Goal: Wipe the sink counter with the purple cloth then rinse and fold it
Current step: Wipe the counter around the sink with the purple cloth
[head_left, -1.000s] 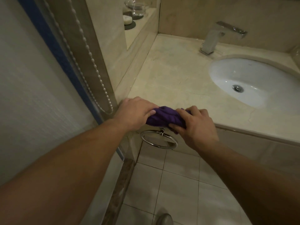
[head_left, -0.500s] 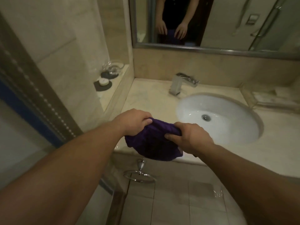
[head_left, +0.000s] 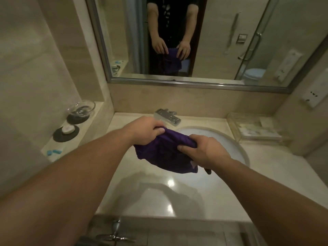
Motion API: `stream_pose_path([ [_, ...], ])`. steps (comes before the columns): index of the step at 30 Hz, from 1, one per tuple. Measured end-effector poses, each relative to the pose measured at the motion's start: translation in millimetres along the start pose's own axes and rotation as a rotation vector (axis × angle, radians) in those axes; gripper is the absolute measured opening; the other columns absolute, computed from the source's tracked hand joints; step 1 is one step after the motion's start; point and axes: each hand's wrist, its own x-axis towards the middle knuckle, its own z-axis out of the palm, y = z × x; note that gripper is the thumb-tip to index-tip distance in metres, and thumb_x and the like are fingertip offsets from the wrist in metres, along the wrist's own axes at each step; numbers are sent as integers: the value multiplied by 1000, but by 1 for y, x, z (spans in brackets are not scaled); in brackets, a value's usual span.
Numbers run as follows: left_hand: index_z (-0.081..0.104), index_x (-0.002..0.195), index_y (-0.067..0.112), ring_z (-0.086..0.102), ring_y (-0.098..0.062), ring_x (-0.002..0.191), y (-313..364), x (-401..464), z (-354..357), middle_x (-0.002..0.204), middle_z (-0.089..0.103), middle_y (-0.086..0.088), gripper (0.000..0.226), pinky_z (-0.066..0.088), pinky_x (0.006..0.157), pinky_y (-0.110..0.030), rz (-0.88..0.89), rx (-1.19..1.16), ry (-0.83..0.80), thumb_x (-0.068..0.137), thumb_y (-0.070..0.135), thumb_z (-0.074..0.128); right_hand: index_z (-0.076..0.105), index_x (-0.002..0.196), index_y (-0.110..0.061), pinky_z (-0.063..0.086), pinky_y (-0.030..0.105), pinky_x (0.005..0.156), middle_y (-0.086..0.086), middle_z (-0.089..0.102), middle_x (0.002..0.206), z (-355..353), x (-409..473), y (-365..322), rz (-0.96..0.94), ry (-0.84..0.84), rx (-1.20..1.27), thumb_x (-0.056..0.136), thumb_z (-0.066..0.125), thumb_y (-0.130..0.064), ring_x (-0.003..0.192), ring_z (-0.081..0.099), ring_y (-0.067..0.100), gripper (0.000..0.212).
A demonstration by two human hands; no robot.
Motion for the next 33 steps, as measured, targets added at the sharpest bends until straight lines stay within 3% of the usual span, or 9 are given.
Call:
stream_pose_path([
  [5,72,114,23,60,-13,101,15,51,-4,103,68,9,28,44,89,-29,8,-141,-44,103,33,48,61,90,-35,58,36,58,-4,73,66,-34,34,26,63,-6,49,86,55,-66,39,63,18,32],
  [9,72,99,14,60,-16,86,29,101,12,84,67,6,27,44,70,-18,-55,-376,-11,104,31,51,70,93,-30,53,31,49,-2,75,76,-45,74,52,153,67,385,89,64,-56,58,72,21,28],
  [13,71,104,14,67,-26,87,45,169,38,98,73,-11,23,56,82,-42,-136,-718,-12,103,28,53,77,99,-22,61,45,83,6,78,98,-49,134,80,295,92,869,90,68,-50,87,75,27,32],
  [17,59,99,26,59,-16,69,73,224,61,84,65,1,10,47,59,-27,-313,-1172,-82,104,23,51,71,119,-15,54,57,97,14,73,120,-56,174,102,361,-28,1293,95,59,-55,110,70,37,47],
  [20,58,101,24,58,-15,64,88,247,75,78,64,2,8,44,54,-23,-383,-1357,-147,101,18,53,80,99,-16,53,63,92,15,76,108,-64,188,122,347,-105,1513,94,54,-61,100,73,37,52],
  [25,70,122,16,64,-21,77,101,274,103,94,68,-6,38,56,64,-30,-456,-1584,-221,94,11,45,68,120,-6,48,69,95,26,69,120,-63,215,162,442,-106,1549,90,71,-36,107,68,45,43],
  [27,75,113,15,66,-20,82,105,285,119,96,71,-6,32,56,69,-33,-472,-1526,-74,96,13,49,65,121,0,54,66,81,30,68,118,-56,226,179,501,-51,1510,84,74,-20,104,67,51,42],
  [30,75,109,18,66,-13,97,102,291,145,105,73,2,22,49,82,-32,-602,-1335,217,94,30,64,66,119,2,58,40,61,20,74,101,-49,231,194,522,-71,1480,86,67,-10,85,73,34,35],
  [33,69,126,16,65,-26,112,110,277,160,121,70,-8,58,54,94,-44,-759,-1777,-99,86,58,67,68,114,-5,62,48,76,20,75,104,-42,227,194,472,-198,1379,89,67,-18,90,74,32,28],
])
